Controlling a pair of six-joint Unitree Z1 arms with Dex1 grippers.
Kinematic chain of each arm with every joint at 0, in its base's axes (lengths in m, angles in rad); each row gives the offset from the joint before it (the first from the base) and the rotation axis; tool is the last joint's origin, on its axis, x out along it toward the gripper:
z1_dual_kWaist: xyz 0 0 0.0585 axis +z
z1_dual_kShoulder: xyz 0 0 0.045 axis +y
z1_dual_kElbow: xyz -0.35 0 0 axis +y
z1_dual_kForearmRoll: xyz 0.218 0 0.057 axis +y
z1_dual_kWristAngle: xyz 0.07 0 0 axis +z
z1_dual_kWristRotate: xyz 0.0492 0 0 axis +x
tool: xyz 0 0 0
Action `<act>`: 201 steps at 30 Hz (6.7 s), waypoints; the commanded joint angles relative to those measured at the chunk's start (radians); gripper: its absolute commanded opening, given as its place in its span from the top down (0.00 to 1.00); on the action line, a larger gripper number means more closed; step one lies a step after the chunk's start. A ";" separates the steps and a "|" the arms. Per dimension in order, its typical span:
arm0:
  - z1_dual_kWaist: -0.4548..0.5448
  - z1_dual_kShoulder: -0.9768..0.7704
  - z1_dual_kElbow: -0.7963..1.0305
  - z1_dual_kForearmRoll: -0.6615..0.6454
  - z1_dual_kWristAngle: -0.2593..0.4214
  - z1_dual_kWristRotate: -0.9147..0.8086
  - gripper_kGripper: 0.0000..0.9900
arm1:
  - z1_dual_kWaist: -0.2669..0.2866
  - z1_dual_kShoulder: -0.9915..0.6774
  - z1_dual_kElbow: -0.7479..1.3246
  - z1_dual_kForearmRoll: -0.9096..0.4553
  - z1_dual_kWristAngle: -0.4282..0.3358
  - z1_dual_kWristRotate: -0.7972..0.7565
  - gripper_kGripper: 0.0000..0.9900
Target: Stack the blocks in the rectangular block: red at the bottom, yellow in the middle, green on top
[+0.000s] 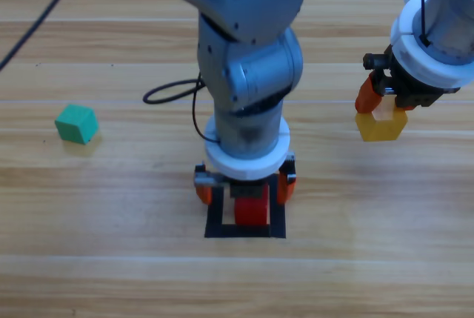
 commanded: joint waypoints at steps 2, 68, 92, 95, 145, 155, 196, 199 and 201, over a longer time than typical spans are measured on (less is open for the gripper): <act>-0.014 -0.137 -0.211 0.136 0.044 0.006 0.00 | 0.003 0.062 -0.005 0.023 -0.027 0.038 1.00; 0.583 -0.800 0.584 -0.245 -0.080 0.725 0.00 | 0.325 0.490 -0.609 0.376 -0.008 0.368 1.00; 0.583 -0.794 0.645 -0.314 -0.089 0.729 0.00 | 0.325 0.505 -0.628 0.387 -0.053 0.380 1.00; 0.583 -0.794 0.649 -0.317 -0.091 0.729 0.00 | 0.325 0.507 -0.629 0.387 -0.054 0.380 1.00; 0.663 -0.130 -0.114 0.174 -0.088 0.520 0.00 | 0.068 -0.388 0.445 -0.456 0.232 -0.523 0.00; 0.703 -0.125 -0.003 0.163 -0.051 0.781 0.00 | 0.020 -0.392 0.449 -0.388 0.235 -0.644 0.00; 0.660 -0.197 0.403 -0.303 -0.089 0.936 0.03 | 0.069 -0.378 0.457 -0.385 0.275 -0.669 0.00; 0.660 -0.185 0.406 -0.312 -0.088 0.937 0.03 | 0.069 -0.375 0.457 -0.385 0.285 -0.670 0.00; 0.660 -0.176 0.406 -0.320 -0.088 0.939 0.03 | 0.069 -0.374 0.457 -0.385 0.285 -0.672 0.00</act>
